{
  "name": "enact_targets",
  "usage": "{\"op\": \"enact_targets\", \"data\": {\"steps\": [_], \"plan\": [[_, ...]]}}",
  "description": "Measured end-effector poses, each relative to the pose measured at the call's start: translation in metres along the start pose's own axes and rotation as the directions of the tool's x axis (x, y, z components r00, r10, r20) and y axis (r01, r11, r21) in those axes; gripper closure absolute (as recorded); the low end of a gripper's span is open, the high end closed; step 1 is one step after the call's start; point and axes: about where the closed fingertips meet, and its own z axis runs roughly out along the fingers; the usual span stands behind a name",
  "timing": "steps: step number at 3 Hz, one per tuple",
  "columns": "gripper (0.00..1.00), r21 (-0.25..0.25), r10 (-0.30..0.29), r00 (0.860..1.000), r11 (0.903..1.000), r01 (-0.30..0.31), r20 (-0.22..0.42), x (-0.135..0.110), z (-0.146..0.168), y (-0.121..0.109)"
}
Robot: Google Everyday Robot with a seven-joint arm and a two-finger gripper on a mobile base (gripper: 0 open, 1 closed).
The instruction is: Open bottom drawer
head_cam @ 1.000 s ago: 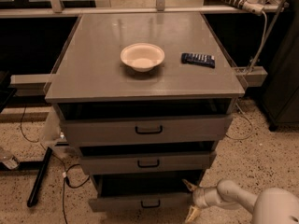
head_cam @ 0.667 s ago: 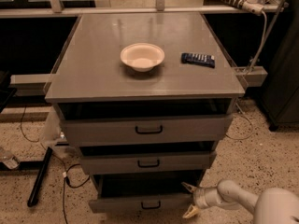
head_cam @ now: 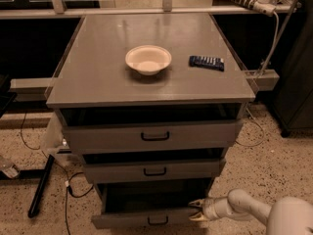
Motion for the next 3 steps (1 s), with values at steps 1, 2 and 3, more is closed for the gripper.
{"op": "enact_targets", "data": {"steps": [1,2,3], "plan": [[0.88,0.036,-0.028,1.0,0.9989,0.028,0.0,-0.009,-0.021,0.016],[1.0,0.041,-0.031,1.0,0.9987,0.031,0.0,-0.012,-0.025,0.018],[1.0,0.045,-0.051,0.998,0.9978,0.049,0.041,-0.021,-0.023,0.043]]}}
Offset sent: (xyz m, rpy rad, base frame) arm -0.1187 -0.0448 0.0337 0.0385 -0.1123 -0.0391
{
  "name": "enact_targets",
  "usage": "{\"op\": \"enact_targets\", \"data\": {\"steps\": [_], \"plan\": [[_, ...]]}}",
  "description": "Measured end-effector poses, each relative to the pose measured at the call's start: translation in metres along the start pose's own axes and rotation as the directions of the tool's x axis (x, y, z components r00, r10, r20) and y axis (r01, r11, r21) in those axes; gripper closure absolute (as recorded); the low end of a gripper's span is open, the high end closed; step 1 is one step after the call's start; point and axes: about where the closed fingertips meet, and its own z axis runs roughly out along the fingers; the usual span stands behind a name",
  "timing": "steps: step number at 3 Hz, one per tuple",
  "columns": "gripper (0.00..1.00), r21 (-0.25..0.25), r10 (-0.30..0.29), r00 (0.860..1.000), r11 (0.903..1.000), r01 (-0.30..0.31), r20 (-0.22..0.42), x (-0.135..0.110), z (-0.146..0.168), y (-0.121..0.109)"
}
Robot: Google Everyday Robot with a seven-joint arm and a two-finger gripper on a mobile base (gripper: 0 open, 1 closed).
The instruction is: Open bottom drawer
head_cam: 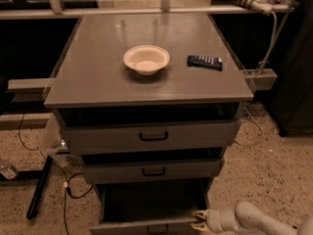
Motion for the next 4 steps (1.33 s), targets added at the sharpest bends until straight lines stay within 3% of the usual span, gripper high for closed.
{"op": "enact_targets", "data": {"steps": [1,2,3,4], "plan": [[0.82,0.0,0.0,1.0,1.0,0.0,0.0,0.0,0.0,0.0],[0.58,0.0,0.0,1.0,1.0,0.0,0.0,0.0,0.0,0.0],[0.61,0.0,0.0,1.0,1.0,0.0,0.0,0.0,-0.002,0.0],[0.84,-0.02,0.023,1.0,0.9995,-0.024,-0.005,0.01,-0.008,0.032]]}}
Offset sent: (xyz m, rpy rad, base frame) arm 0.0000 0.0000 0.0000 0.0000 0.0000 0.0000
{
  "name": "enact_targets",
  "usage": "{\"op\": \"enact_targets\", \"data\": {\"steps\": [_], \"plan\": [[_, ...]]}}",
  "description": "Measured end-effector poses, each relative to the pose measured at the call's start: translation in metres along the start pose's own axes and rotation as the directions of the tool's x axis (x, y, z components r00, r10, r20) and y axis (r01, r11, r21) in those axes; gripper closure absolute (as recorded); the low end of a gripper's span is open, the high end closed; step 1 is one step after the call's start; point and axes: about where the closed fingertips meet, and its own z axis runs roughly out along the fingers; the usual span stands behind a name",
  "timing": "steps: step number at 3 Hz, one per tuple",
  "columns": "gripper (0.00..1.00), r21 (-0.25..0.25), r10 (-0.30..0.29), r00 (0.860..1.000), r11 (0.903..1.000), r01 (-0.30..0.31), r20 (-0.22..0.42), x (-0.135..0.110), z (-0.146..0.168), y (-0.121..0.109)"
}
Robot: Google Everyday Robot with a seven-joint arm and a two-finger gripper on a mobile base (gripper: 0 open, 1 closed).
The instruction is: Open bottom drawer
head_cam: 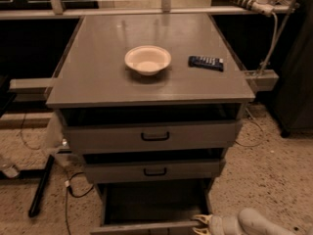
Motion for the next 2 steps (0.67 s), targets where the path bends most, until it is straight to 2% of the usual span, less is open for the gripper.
{"op": "enact_targets", "data": {"steps": [1,2], "plan": [[1.0,0.0,0.0,1.0,1.0,0.0,0.0,-0.0044,-0.0045,-0.0013],[1.0,-0.001,0.0,1.0,1.0,0.0,-0.001,-0.0058,-0.0064,-0.001]]}}
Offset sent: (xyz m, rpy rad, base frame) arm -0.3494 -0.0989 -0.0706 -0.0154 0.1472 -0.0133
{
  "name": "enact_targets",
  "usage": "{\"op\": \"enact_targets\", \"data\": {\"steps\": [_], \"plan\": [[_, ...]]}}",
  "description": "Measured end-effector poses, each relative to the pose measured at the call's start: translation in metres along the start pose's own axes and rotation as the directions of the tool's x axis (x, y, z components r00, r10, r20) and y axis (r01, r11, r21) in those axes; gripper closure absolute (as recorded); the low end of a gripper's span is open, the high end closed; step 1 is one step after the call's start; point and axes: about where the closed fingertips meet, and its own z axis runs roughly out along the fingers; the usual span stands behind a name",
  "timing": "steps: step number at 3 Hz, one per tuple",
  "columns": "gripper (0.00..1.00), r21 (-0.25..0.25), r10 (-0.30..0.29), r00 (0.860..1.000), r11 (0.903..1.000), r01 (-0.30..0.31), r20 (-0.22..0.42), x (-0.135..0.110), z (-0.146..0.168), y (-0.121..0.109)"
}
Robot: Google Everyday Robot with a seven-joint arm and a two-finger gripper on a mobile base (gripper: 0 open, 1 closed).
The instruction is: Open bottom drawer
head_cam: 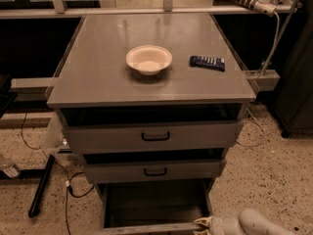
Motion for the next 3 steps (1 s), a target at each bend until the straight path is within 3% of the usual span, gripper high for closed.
{"op": "enact_targets", "data": {"steps": [1,2,3], "plan": [[1.0,-0.018,-0.005,1.0,0.9998,0.004,-0.012,0.004,-0.0023,0.02],[1.0,-0.018,-0.005,1.0,0.9998,0.004,-0.012,0.001,-0.0048,0.019],[0.81,-0.018,-0.004,1.0,0.9998,0.004,-0.012,0.001,-0.0048,0.019]]}}
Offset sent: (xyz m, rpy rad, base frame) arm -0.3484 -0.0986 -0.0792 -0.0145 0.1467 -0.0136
